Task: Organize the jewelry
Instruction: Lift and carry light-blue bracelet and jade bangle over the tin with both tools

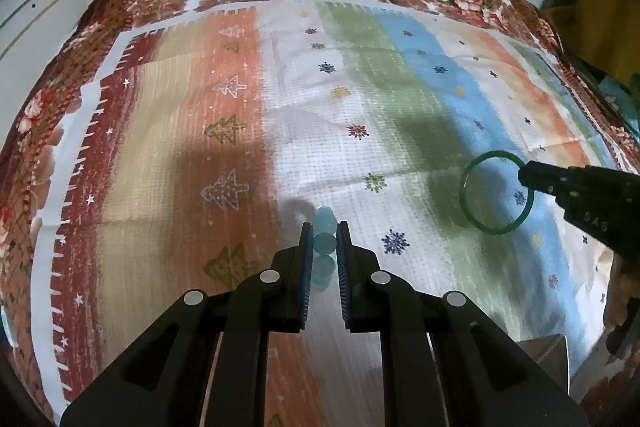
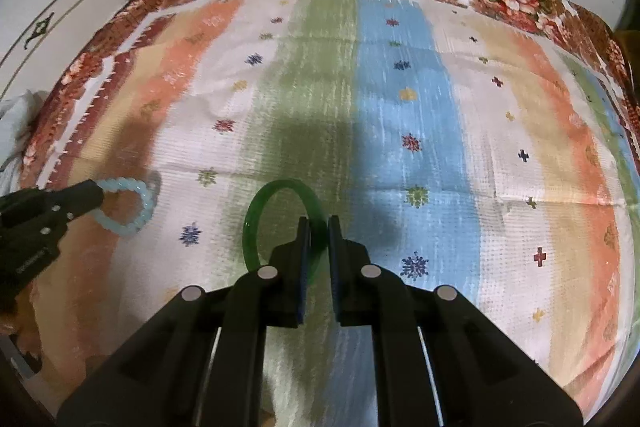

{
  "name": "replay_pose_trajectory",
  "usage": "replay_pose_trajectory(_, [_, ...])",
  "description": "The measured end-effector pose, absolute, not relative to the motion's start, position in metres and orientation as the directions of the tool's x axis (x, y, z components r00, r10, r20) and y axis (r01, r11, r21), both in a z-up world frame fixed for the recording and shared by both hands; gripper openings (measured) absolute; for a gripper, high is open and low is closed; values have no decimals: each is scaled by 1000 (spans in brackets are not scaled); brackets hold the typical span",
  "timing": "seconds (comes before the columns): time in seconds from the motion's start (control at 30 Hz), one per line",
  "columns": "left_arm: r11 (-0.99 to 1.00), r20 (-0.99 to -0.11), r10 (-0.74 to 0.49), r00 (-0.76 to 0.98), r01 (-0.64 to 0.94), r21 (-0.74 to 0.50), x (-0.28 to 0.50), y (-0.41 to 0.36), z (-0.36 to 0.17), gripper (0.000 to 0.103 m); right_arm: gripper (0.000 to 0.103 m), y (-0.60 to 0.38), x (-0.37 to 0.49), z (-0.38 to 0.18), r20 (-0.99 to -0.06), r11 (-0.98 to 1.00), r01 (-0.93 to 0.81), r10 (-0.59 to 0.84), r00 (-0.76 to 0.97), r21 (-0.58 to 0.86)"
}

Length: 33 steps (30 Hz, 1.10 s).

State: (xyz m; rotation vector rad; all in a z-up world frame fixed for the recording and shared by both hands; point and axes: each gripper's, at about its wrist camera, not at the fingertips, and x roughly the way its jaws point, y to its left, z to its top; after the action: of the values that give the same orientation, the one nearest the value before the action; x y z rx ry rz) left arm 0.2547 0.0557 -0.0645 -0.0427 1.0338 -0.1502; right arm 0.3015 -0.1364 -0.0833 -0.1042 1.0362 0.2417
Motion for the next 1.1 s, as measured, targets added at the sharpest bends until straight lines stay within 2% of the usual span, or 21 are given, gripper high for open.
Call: replay_pose_trajectory(1.1, [961,-746,-269,609,217,-169,166,26,4,11,11,-147,208,-22,-784,949,-305,253,567,85])
